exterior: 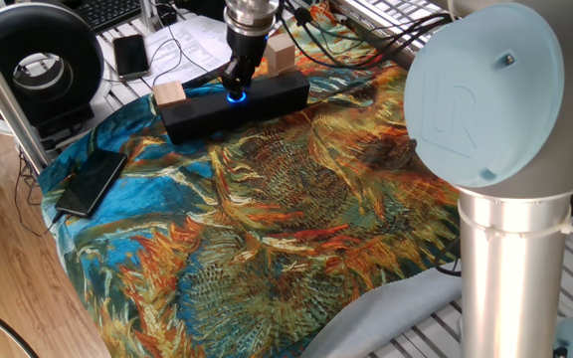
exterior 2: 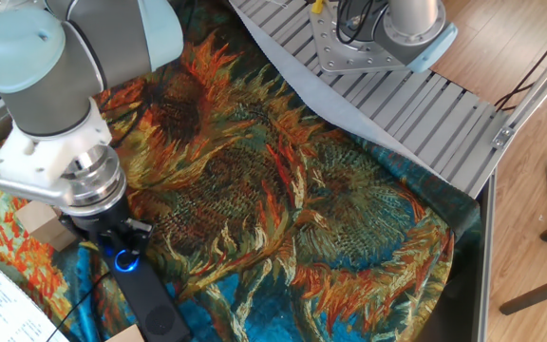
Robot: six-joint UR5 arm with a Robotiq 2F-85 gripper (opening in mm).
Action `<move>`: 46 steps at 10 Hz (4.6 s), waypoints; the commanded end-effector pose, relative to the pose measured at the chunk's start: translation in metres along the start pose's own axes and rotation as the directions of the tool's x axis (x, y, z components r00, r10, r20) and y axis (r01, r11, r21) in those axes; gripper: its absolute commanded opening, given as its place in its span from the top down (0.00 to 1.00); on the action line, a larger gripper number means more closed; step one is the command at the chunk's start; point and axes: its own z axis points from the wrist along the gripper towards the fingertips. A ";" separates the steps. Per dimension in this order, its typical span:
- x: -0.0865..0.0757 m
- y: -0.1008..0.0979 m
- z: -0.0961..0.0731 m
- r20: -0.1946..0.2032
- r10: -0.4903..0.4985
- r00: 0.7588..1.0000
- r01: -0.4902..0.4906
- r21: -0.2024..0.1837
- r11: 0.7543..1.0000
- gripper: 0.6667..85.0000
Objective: Turn the knob to increase the volume of the speaker
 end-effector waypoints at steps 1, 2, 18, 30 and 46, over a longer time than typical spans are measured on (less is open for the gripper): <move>0.002 -0.005 -0.003 -0.009 -0.197 0.980 0.197 0.020 0.980 0.52; 0.002 -0.005 -0.003 -0.013 -0.239 0.971 0.239 0.021 0.971 0.52; -0.004 0.016 0.011 0.009 -0.817 0.577 0.816 0.042 0.577 0.46; 0.014 0.005 -0.001 -0.043 -0.807 0.588 0.807 -0.027 0.590 0.51; 0.021 -0.005 0.000 -0.049 -0.812 0.582 0.810 -0.051 0.584 0.57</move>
